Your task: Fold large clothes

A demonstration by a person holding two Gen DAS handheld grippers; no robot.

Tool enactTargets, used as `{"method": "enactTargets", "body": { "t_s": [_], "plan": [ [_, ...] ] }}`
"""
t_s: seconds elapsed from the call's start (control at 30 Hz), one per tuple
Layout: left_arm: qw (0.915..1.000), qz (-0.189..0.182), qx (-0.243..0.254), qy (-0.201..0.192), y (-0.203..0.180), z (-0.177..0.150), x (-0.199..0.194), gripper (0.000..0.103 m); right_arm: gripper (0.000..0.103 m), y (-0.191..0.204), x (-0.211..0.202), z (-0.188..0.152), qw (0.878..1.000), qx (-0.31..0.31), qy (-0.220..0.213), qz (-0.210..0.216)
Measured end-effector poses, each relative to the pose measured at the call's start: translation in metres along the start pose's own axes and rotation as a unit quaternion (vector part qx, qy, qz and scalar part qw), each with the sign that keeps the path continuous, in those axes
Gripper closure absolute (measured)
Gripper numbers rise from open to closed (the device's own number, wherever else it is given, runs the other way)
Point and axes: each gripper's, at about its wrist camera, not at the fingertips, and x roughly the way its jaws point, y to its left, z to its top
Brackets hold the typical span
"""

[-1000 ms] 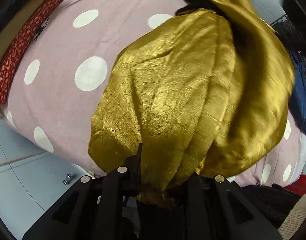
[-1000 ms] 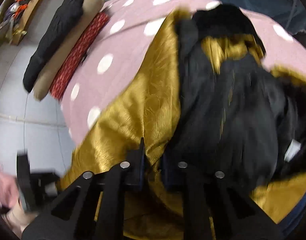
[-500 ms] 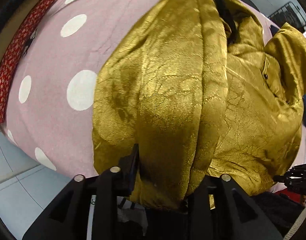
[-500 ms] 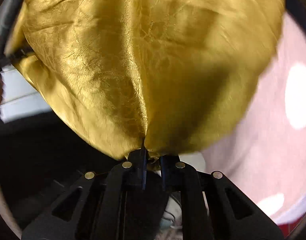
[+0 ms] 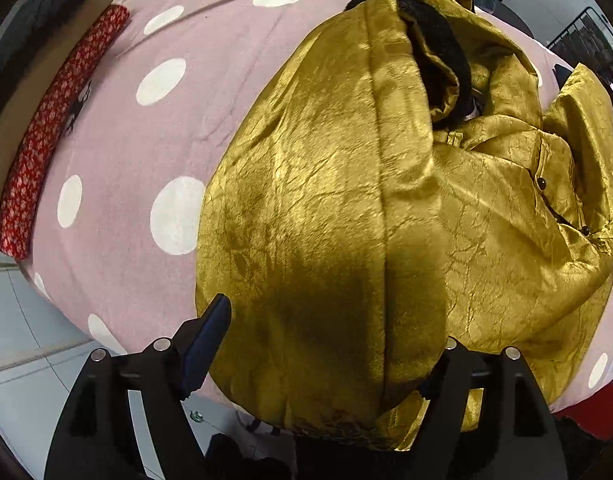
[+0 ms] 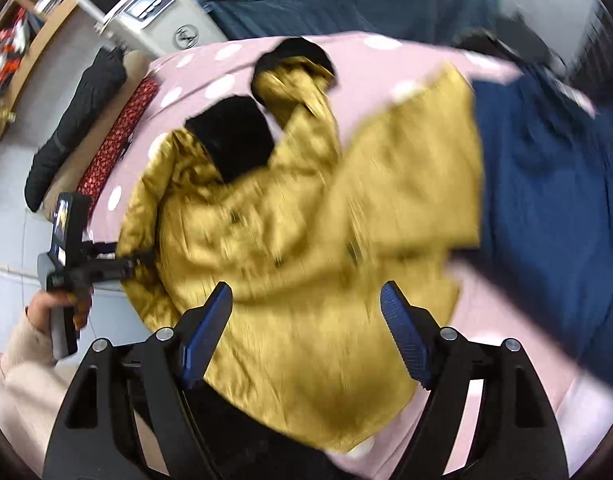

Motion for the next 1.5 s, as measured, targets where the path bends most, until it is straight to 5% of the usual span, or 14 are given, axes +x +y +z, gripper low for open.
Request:
{"method": "enactTargets", "body": {
  "t_s": [0.23, 0.5, 0.6, 0.63, 0.67, 0.7, 0.93, 1.07, 1.2, 1.23, 1.3, 1.33, 1.37, 1.5],
  "plan": [
    [0.9996, 0.023, 0.012, -0.006, -0.007, -0.014, -0.006, 0.030, 0.024, -0.001, 0.058, 0.090, 1.000, 0.018, 0.017, 0.013],
    [0.9996, 0.015, -0.026, 0.004, 0.017, -0.012, 0.001, 0.063, 0.024, -0.031, 0.172, 0.110, 0.987, 0.126, 0.098, -0.013],
    [0.9992, 0.004, -0.039, 0.000, 0.023, -0.011, -0.001, 0.079, 0.044, -0.005, 0.181, 0.101, 0.993, 0.047, 0.111, -0.004],
    [0.9992, -0.001, -0.040, -0.004, 0.026, -0.010, -0.003, 0.081, 0.061, 0.004, 0.179, 0.097, 0.993, 0.020, 0.113, -0.004],
    [0.9992, -0.002, -0.038, -0.009, 0.027, -0.009, -0.006, 0.084, 0.083, 0.007, 0.175, 0.094, 0.994, 0.015, 0.110, 0.007],
    [0.9993, -0.001, -0.035, -0.014, 0.029, -0.007, -0.008, 0.084, 0.089, 0.007, 0.168, 0.091, 0.994, 0.018, 0.102, 0.024],
    [0.9950, 0.014, -0.058, -0.080, 0.064, 0.001, -0.059, 0.088, 0.099, -0.018, 0.072, 0.069, 0.989, 0.082, 0.023, 0.119],
    [0.9885, 0.018, -0.090, -0.120, 0.099, 0.000, -0.094, 0.088, 0.102, -0.044, -0.021, 0.054, 0.969, 0.124, -0.074, 0.202],
    [0.9849, 0.025, -0.105, -0.135, 0.119, 0.001, -0.114, 0.088, 0.102, -0.059, -0.086, 0.039, 0.963, 0.111, -0.140, 0.200],
    [0.9842, 0.026, -0.106, -0.139, 0.120, -0.001, -0.119, 0.088, 0.102, -0.062, -0.090, 0.038, 0.964, 0.113, -0.142, 0.193],
    [0.9844, 0.029, -0.104, -0.139, 0.121, -0.003, -0.122, 0.088, 0.078, -0.073, -0.087, 0.043, 0.973, 0.127, -0.130, 0.140],
    [0.9848, 0.032, -0.104, -0.136, 0.125, 0.000, -0.120, 0.088, 0.034, -0.075, -0.079, 0.046, 0.978, 0.139, -0.112, 0.109],
    [0.9852, 0.036, -0.106, -0.130, 0.124, -0.003, -0.117, 0.088, 0.017, -0.075, -0.074, 0.044, 0.978, 0.148, -0.106, 0.098],
    [0.9841, 0.027, -0.132, -0.116, 0.134, -0.019, -0.104, 0.088, 0.017, -0.072, -0.043, 0.064, 0.979, 0.144, -0.104, 0.099]
  ]
}}
